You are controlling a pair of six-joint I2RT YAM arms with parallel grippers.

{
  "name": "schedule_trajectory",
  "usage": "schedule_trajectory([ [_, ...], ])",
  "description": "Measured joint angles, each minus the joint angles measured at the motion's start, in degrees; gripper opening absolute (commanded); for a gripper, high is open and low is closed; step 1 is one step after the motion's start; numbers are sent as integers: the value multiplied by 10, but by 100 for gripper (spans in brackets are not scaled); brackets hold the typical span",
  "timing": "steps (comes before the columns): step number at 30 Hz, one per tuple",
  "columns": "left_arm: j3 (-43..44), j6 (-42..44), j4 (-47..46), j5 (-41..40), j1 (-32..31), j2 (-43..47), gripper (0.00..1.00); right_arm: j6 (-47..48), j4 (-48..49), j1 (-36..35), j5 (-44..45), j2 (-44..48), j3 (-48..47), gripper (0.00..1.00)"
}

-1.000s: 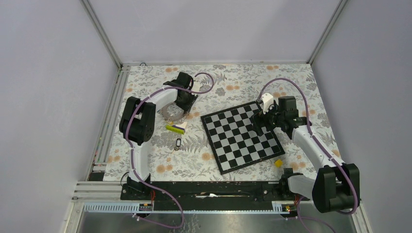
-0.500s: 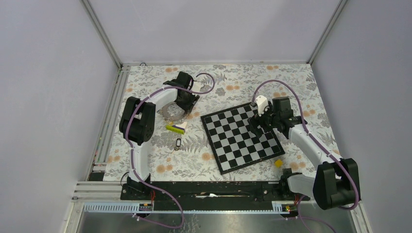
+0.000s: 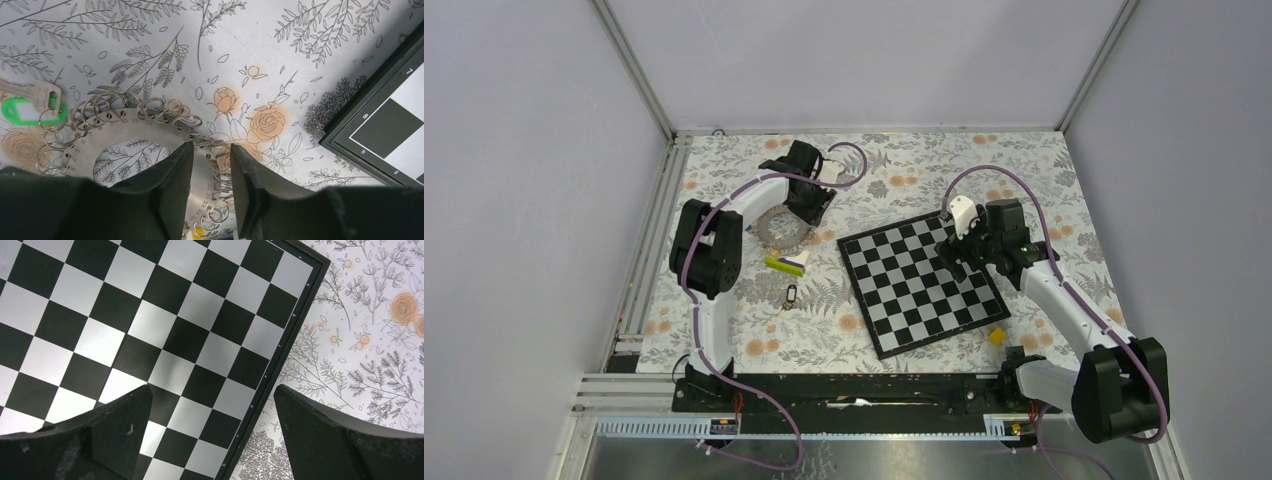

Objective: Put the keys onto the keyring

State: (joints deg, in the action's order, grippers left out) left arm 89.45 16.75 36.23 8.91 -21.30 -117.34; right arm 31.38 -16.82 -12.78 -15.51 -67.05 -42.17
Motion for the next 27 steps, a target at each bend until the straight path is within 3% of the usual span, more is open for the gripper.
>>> schedule_trajectory([
  [13, 3, -11, 0, -10, 0, 0, 38, 16, 0, -11, 24, 12, 0, 99],
  [27, 1, 146, 8, 5, 0, -3, 29, 18, 0, -17, 25, 3, 4, 99],
])
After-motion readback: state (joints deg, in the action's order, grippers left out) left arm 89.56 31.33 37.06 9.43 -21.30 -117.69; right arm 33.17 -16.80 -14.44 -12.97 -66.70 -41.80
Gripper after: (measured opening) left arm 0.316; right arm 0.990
